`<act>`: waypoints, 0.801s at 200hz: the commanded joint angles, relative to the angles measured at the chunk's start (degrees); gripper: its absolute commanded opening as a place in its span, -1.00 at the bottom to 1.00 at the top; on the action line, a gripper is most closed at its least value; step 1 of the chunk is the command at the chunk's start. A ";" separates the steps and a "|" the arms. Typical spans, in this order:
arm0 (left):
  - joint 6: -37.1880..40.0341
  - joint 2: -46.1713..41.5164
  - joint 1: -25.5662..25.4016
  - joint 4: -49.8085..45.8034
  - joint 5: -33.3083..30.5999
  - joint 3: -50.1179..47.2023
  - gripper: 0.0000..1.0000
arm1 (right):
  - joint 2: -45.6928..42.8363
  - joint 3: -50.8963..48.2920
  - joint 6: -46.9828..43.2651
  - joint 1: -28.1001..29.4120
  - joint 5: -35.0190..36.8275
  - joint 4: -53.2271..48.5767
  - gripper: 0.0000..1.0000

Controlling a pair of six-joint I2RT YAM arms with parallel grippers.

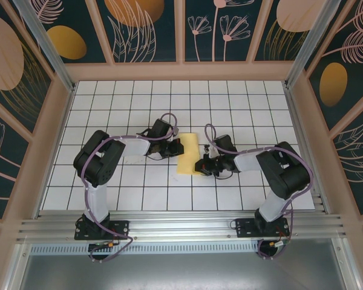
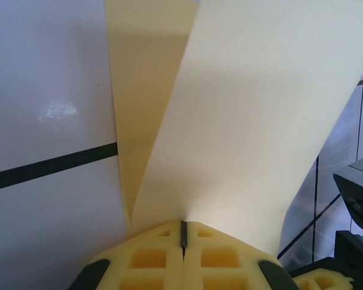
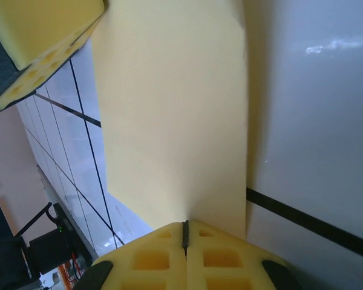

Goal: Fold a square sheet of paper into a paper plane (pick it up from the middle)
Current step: Fold the square sheet of paper in half at the center of the table.

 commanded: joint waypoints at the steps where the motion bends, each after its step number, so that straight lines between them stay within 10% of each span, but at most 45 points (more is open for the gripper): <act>1: 1.48 2.94 -0.22 -5.02 -2.86 -1.47 -1.00 | 0.85 -1.35 0.05 0.54 2.33 -1.90 -0.99; 160: 2.14 2.87 -0.28 -5.61 -3.11 -1.23 -1.00 | -4.87 5.93 -2.69 0.97 6.06 -9.73 -1.00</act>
